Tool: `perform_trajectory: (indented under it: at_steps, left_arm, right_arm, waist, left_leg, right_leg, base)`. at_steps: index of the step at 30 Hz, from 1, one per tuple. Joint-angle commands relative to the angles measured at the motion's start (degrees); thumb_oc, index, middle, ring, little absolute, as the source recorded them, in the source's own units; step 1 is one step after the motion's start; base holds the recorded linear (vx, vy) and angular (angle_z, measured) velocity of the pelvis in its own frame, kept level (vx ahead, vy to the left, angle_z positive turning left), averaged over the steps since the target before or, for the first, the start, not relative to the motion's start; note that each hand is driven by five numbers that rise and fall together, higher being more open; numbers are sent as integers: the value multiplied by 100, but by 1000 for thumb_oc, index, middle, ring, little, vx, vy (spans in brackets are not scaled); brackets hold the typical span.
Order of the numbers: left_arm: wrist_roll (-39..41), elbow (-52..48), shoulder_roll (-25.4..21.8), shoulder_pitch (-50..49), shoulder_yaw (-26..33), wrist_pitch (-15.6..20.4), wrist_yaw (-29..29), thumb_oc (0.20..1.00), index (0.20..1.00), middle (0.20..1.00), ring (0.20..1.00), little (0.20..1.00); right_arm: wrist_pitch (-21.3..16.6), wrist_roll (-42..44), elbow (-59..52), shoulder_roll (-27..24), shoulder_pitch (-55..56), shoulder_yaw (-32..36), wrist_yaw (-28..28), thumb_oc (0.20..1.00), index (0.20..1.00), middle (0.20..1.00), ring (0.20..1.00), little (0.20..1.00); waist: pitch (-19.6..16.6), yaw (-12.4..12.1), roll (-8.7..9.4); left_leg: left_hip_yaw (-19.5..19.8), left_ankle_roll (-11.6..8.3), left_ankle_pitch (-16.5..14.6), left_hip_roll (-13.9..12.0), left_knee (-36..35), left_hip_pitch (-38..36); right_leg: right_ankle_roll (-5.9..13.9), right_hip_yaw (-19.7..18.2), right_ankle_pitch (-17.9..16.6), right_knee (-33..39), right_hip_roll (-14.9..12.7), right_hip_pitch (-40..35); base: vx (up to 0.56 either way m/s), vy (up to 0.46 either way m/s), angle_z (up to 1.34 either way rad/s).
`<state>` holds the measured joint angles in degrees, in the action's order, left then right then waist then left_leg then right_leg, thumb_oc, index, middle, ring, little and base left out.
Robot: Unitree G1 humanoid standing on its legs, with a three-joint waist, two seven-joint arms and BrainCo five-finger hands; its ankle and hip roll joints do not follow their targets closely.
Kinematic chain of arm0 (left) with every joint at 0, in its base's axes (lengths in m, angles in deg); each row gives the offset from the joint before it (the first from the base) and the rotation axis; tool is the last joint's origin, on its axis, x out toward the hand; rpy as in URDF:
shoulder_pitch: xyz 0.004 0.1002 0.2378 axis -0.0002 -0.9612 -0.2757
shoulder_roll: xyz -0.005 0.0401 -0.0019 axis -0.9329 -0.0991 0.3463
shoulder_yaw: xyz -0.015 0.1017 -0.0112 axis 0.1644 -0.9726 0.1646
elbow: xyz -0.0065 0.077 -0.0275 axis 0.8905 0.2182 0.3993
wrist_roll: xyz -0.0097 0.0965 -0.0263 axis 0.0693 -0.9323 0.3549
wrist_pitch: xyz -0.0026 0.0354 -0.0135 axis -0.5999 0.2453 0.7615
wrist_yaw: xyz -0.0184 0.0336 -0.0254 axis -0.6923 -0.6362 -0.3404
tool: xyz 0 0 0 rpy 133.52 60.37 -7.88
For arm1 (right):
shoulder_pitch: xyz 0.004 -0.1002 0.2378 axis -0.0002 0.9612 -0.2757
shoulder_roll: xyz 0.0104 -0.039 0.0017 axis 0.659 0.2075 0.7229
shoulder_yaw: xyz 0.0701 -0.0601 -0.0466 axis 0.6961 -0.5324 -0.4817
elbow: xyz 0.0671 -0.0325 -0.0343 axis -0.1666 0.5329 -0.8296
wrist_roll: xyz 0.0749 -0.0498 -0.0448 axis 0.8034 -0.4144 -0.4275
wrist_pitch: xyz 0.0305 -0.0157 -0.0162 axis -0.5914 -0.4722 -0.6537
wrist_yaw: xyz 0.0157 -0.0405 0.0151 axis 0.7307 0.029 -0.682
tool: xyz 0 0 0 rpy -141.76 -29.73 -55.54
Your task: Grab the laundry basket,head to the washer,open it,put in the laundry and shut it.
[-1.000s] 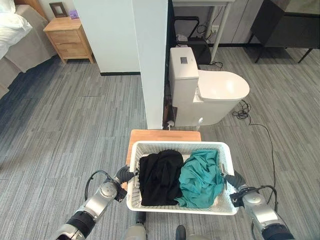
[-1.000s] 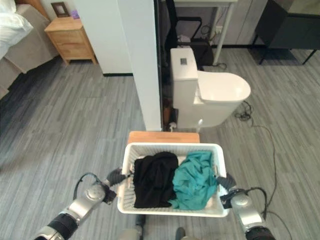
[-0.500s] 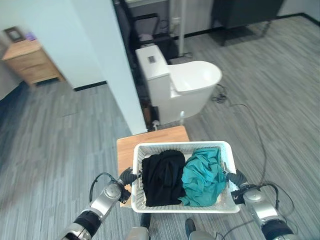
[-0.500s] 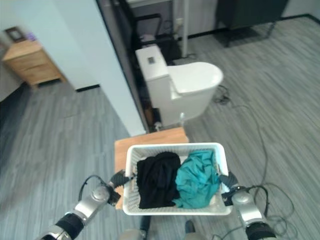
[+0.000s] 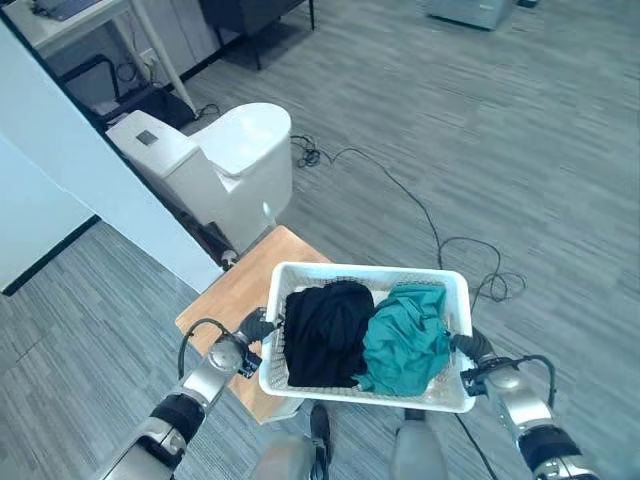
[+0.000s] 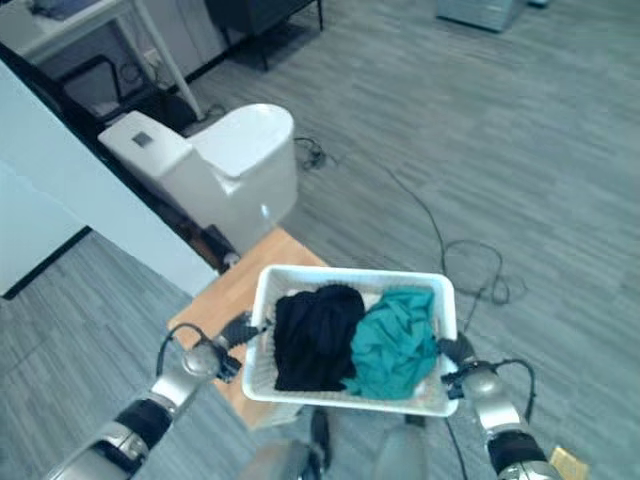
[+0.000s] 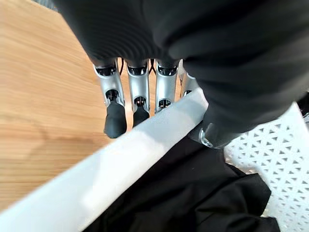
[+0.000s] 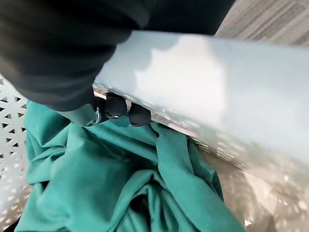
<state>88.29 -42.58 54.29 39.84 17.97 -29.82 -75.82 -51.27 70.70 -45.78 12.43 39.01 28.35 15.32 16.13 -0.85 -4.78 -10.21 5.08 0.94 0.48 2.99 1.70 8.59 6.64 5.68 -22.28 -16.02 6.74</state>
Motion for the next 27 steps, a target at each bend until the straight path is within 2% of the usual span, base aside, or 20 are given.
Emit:
perform_trajectory:
  at_steps: [1, 3, 4, 5, 7, 11, 12, 13, 14, 15, 17, 18, 19, 21, 23, 24, 27]
  left_arm:
    - [36, 113, -470, -80, 629, 181, 144, 200, 200, 200, 200, 200]
    - [27, 130, -456, -68, 645, 185, 153, 200, 200, 200, 200, 200]
    - [56, 162, -429, -74, 687, 196, 178, 200, 200, 200, 200, 200]
    - [51, 111, -412, -126, 785, 217, 190, 200, 200, 200, 200, 200]
    - [63, 95, -401, -130, 802, 218, 197, 200, 200, 200, 200, 200]
    - [137, 150, -264, -132, 755, 264, 241, 200, 200, 200, 200, 200]
    - [138, 154, -260, -130, 750, 266, 242, 200, 200, 200, 200, 200]
    - [178, 239, -169, -95, 678, 271, 263, 200, 200, 200, 200, 200]
    - [179, 242, -167, -90, 675, 272, 264, 200, 200, 200, 200, 200]
    - [186, 257, -142, -32, 628, 276, 281, 200, 200, 200, 200, 200]
    - [218, 262, -73, 69, 484, 261, 280, 200, 200, 200, 200, 200]
    - [200, 260, -48, 80, 438, 261, 267, 200, 200, 200, 200, 200]
    - [193, 258, -24, 74, 400, 261, 248, 200, 200, 200, 200, 200]
    - [187, 276, 0, 21, 361, 227, 253, 200, 200, 200, 200, 200]
    - [140, 362, 18, 11, 303, 187, 248, 200, 200, 200, 200, 200]
    - [126, 362, -1, 23, 279, 187, 235, 200, 200, 200, 200, 200]
    - [110, 372, -33, 40, 351, 189, 297, 200, 200, 200, 200, 200]
  right_arm:
    - [-294, -7, 255, -537, -355, 358, -204, 200, 200, 200, 200, 200]
    - [-294, 31, 285, -524, -384, 315, -204, 200, 200, 200, 200, 200]
    - [-293, 29, 286, -523, -460, 256, -217, 200, 200, 200, 200, 200]
    - [-285, 24, 218, -522, -489, 196, -220, 200, 200, 200, 200, 200]
    - [-287, 22, 171, -541, -460, 200, -234, 200, 200, 200, 200, 200]
    - [-347, 71, -65, -599, -276, 243, -321, 200, 200, 200, 200, 200]
    - [-346, 70, -71, -602, -269, 247, -321, 200, 200, 200, 200, 200]
    - [-397, 112, -193, -670, -203, 292, -412, 200, 200, 200, 200, 200]
    - [-397, 112, -194, -672, -201, 296, -412, 200, 200, 200, 200, 200]
    - [-412, 135, -197, -707, -190, 321, -455, 200, 200, 200, 200, 200]
    - [-431, 185, -228, -751, -124, 347, -479, 200, 200, 200, 200, 200]
    - [-432, 199, -243, -764, -79, 364, -456, 200, 200, 200, 200, 200]
    - [-434, 199, -257, -761, -63, 385, -454, 200, 200, 200, 200, 200]
    - [-441, 231, -251, -737, -40, 412, -469, 200, 200, 200, 200, 200]
    - [-450, 291, -185, -665, -61, 379, -442, 200, 200, 200, 200, 200]
    - [-463, 310, -156, -657, -54, 380, -431, 200, 200, 200, 200, 200]
    - [-463, 333, -134, -631, 0, 416, -447, 200, 200, 200, 200, 200]
  waist:
    - [-737, -399, 162]
    - [-817, -529, 267]
    - [-823, -610, 327]
    - [-853, -734, 419]
    - [-860, -749, 461]
    - [-759, -645, 554]
    - [-761, -636, 546]
    - [-645, -587, 547]
    - [-643, -579, 543]
    - [-562, -583, 554]
    - [-421, -582, 606]
    - [-445, -551, 620]
    - [-459, -537, 625]
    - [-509, -531, 566]
    - [-539, -562, 540]
    - [-533, -537, 532]
    - [-557, -506, 533]
  left_leg:
    - [394, -145, -585, 1, 30, -77]
    - [213, -191, -525, -55, 42, 9]
    - [73, -260, -513, -105, 77, 46]
    - [-106, -387, -421, -309, 110, 159]
    - [-131, -451, -316, -434, 112, 222]
    - [86, -699, 75, -816, -4, 372]
    - [102, -708, 89, -824, -17, 371]
    - [440, -823, 298, -929, -188, 450]
    - [454, -826, 304, -931, -192, 451]
    - [792, -846, 316, -862, -173, 516]
    - [1474, -835, 151, -411, 47, 687]
    - [1576, -780, 76, -212, 70, 712]
    - [1548, -740, 45, -85, 114, 724]
    - [1547, -694, 108, -41, 1, 651]
    - [1894, -670, 118, 130, -63, 615]
    - [1955, -667, 154, 157, -113, 601]
    - [1768, -673, 254, 77, -146, 585]
  right_leg:
    - [-53, 289, -371, 460, 176, -286]
    - [-22, 319, -292, 676, 205, -641]
    - [-3, 480, -261, 927, 141, -848]
    - [4, 622, -138, 1521, 238, -1089]
    - [-46, 578, -100, 1665, 362, -1085]
    - [-261, 490, 19, 2067, 865, -1142]
    - [-270, 505, 11, 2080, 878, -1151]
    - [-370, 443, 10, 2241, 1127, -1153]
    - [-374, 455, 10, 2244, 1132, -1158]
    - [-423, 408, -5, 2254, 1182, -1151]
    - [-478, 395, -71, 2259, 1212, -1118]
    - [-483, 444, -116, 2296, 1218, -1121]
    - [-481, 474, -146, 2330, 1220, -1150]
    - [-513, 402, -111, 2270, 1309, -1139]
    - [-550, 289, -76, 2174, 1383, -1065]
    - [-566, 279, -41, 2130, 1406, -1072]
    - [-599, 257, 3, 2129, 1444, -1167]
  base:
    - [-175, -173, -131]
    - [-122, -184, -95]
    - [-188, -389, -48]
    - [-159, -346, -30]
    - [-103, -301, -65]
    - [-88, -324, -28]
    - [-169, -343, 4]
    - [-138, -246, 6]
    - [-192, -313, 4]
    - [-115, -130, 0]
    - [-141, -165, 2]
    - [-68, -98, 18]
    - [-8, -32, 23]
    - [29, 4, 8]
    - [39, 2, 1]
    - [40, -11, 12]
    - [49, -35, -4]
